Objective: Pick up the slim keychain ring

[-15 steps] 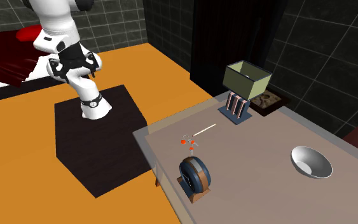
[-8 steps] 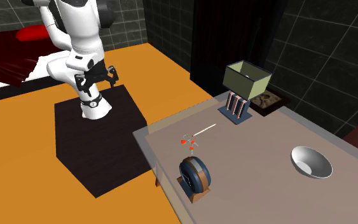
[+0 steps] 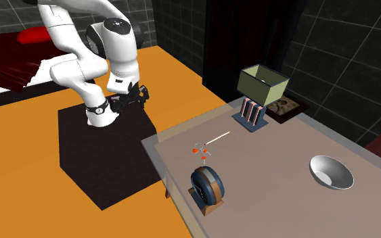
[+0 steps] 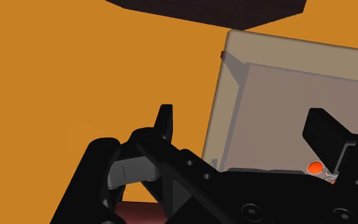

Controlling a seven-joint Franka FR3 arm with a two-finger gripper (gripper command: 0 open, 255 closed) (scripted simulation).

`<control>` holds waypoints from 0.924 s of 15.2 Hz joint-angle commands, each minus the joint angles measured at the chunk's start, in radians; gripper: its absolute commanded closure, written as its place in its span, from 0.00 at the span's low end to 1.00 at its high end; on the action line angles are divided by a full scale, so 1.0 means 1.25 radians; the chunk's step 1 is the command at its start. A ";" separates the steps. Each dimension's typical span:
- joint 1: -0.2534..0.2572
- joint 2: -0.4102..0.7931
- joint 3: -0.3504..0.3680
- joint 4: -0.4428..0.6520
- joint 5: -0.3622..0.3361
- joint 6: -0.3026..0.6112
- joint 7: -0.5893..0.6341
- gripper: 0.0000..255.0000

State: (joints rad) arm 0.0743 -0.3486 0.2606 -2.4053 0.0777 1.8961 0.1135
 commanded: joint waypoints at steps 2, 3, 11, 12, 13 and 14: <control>0.008 0.084 0.028 0.027 -0.010 0.065 0.024 0.00; 0.011 0.112 0.037 0.038 -0.015 0.084 0.034 0.00; 0.044 0.347 0.089 0.161 -0.098 0.205 0.126 0.00; 0.050 0.377 0.093 0.181 -0.112 0.216 0.139 0.00; 0.058 0.407 0.095 0.201 -0.127 0.225 0.151 0.00; 0.066 0.438 0.096 0.223 -0.142 0.233 0.163 0.00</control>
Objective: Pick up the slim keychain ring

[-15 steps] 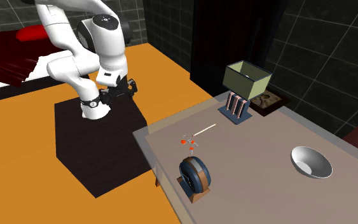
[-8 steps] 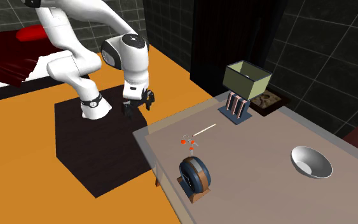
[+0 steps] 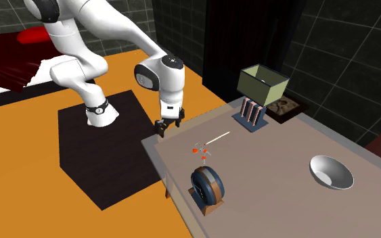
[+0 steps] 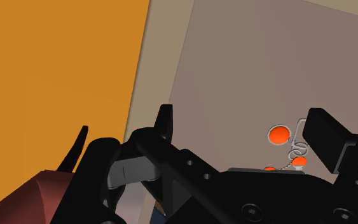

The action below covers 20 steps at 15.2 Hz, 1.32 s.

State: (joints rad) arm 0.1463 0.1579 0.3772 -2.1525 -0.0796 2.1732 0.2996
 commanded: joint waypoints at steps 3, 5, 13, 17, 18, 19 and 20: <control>0.038 0.123 0.002 0.091 -0.060 0.030 0.048 0.00; 0.060 0.183 -0.002 0.143 -0.088 0.037 0.067 0.00; 0.164 0.422 -0.031 0.396 -0.172 0.030 0.111 0.00; 0.181 0.474 -0.041 0.435 -0.186 0.044 0.116 0.00; 0.183 0.481 -0.043 0.436 -0.189 0.050 0.117 0.00; 0.184 0.488 -0.045 0.437 -0.191 0.056 0.119 0.00; 0.185 0.496 -0.047 0.439 -0.193 0.062 0.120 0.00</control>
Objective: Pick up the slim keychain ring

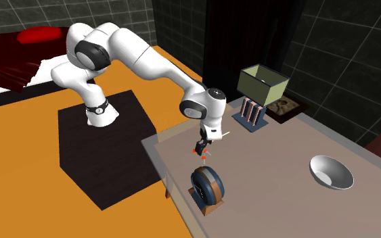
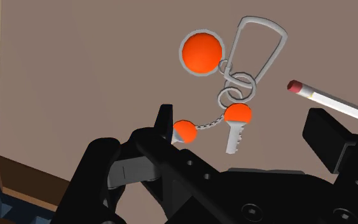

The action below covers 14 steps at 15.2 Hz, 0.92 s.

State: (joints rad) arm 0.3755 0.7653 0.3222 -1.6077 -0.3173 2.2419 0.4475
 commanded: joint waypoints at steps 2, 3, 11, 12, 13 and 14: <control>0.004 0.022 -0.006 0.005 -0.007 0.017 0.004 0.00; 0.004 0.022 -0.006 0.005 -0.007 0.017 0.004 0.00; 0.005 0.018 -0.005 -0.001 -0.007 0.019 0.007 1.00; 0.005 0.017 -0.005 -0.004 -0.007 0.021 0.006 1.00; 0.008 0.022 -0.005 0.004 -0.007 0.018 0.008 1.00; 0.004 0.022 -0.006 0.005 -0.007 0.017 0.004 1.00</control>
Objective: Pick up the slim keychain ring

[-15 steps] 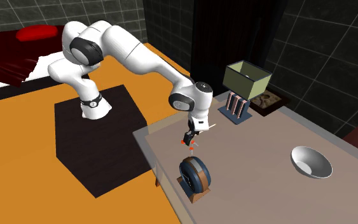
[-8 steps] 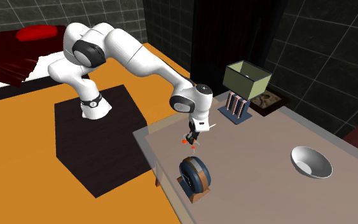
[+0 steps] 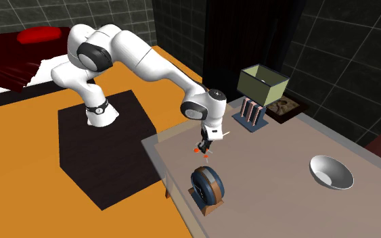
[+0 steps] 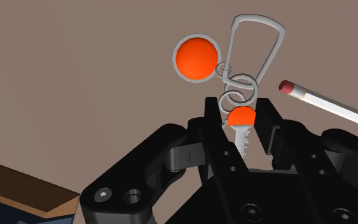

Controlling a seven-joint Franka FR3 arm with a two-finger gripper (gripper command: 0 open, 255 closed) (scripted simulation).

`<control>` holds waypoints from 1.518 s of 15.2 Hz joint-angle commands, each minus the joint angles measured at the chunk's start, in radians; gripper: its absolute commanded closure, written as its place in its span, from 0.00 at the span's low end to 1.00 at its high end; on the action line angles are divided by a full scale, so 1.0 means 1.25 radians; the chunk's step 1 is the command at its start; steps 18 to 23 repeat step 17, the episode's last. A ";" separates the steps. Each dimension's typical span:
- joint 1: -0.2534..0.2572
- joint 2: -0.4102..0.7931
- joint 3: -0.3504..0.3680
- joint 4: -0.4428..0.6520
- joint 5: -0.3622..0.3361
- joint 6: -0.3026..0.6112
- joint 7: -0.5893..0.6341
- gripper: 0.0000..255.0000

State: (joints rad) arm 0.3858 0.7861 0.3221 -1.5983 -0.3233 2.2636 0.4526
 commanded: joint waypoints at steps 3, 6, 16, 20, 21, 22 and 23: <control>-0.008 -0.017 0.000 -0.007 0.005 -0.019 -0.004 1.00; -0.012 -0.039 0.006 -0.009 0.012 -0.038 -0.008 1.00; -0.024 -0.101 0.024 -0.007 0.033 -0.100 -0.021 1.00; -0.024 -0.101 0.024 -0.007 0.033 -0.100 -0.021 1.00; -0.024 -0.101 0.024 -0.007 0.033 -0.100 -0.021 1.00; -0.024 -0.101 0.024 -0.007 0.033 -0.100 -0.021 1.00; -0.024 -0.101 0.024 -0.007 0.033 -0.100 -0.021 1.00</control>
